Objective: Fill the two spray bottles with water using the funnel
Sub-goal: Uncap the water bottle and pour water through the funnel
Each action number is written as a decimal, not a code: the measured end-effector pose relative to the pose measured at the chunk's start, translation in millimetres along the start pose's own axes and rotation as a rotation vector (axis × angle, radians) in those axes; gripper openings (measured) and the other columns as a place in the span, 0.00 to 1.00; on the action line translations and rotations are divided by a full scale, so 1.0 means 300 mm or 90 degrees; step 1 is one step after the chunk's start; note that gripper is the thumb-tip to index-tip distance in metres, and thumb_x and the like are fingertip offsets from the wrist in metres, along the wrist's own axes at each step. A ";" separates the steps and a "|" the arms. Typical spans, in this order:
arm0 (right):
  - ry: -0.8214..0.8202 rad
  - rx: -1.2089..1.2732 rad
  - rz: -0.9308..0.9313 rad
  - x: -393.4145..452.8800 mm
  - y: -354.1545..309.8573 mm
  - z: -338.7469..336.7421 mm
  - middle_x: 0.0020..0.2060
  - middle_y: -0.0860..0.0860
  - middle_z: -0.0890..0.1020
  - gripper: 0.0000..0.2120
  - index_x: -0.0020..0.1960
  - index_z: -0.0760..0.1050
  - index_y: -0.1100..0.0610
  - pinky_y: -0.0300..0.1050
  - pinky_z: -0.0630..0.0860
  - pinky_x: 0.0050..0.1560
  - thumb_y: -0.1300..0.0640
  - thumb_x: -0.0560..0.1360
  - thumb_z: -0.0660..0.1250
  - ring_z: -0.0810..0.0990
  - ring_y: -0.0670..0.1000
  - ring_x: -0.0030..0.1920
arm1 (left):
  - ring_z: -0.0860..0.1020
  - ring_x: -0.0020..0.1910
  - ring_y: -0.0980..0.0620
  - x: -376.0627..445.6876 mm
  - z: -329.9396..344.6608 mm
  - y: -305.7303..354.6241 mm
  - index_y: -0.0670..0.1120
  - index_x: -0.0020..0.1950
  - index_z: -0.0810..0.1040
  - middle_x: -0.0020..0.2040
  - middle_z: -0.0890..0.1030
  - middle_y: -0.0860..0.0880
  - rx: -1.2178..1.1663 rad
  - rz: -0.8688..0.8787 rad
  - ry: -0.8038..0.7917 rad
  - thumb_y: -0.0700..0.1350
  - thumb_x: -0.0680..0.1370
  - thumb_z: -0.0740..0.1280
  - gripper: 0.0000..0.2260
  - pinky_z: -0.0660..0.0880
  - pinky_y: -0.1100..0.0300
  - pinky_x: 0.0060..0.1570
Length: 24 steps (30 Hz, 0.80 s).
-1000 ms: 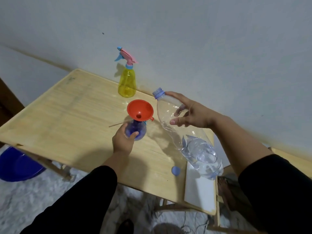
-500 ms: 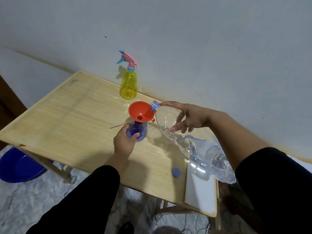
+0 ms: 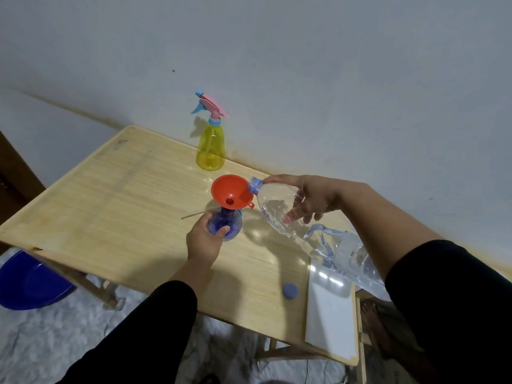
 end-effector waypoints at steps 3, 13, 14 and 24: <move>-0.006 -0.012 0.013 0.010 0.004 -0.003 0.40 0.49 0.74 0.42 0.70 0.56 0.31 0.41 0.75 0.30 0.59 0.69 0.75 0.81 0.55 0.37 | 0.79 0.53 0.49 -0.002 -0.002 0.006 0.48 0.61 0.76 0.54 0.82 0.50 0.000 0.002 0.002 0.43 0.71 0.74 0.19 0.73 0.59 0.56; -0.016 -0.040 0.021 0.017 0.001 -0.012 0.40 0.48 0.74 0.42 0.70 0.56 0.31 0.44 0.79 0.36 0.57 0.68 0.76 0.82 0.56 0.39 | 0.78 0.55 0.49 -0.001 0.001 0.000 0.48 0.62 0.76 0.55 0.81 0.49 -0.021 -0.016 0.000 0.43 0.70 0.74 0.21 0.73 0.57 0.58; -0.016 -0.044 0.020 0.018 0.001 -0.013 0.41 0.48 0.74 0.42 0.70 0.56 0.31 0.44 0.79 0.34 0.56 0.68 0.76 0.82 0.56 0.38 | 0.78 0.55 0.49 0.000 0.001 -0.001 0.48 0.62 0.76 0.56 0.81 0.49 -0.024 -0.020 0.000 0.43 0.70 0.74 0.21 0.73 0.56 0.59; -0.008 -0.066 0.014 0.023 0.000 -0.011 0.44 0.53 0.79 0.43 0.68 0.57 0.28 0.48 0.82 0.39 0.54 0.66 0.78 0.83 0.55 0.39 | 0.78 0.56 0.48 0.000 0.000 -0.002 0.46 0.63 0.75 0.57 0.81 0.47 -0.030 -0.023 0.007 0.42 0.70 0.74 0.22 0.72 0.59 0.57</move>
Point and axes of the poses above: each hand's wrist, its own x-axis towards the middle knuckle, its own z-axis out of the palm, y = z × x, the point moved 4 cm from there along x, towards the middle knuckle
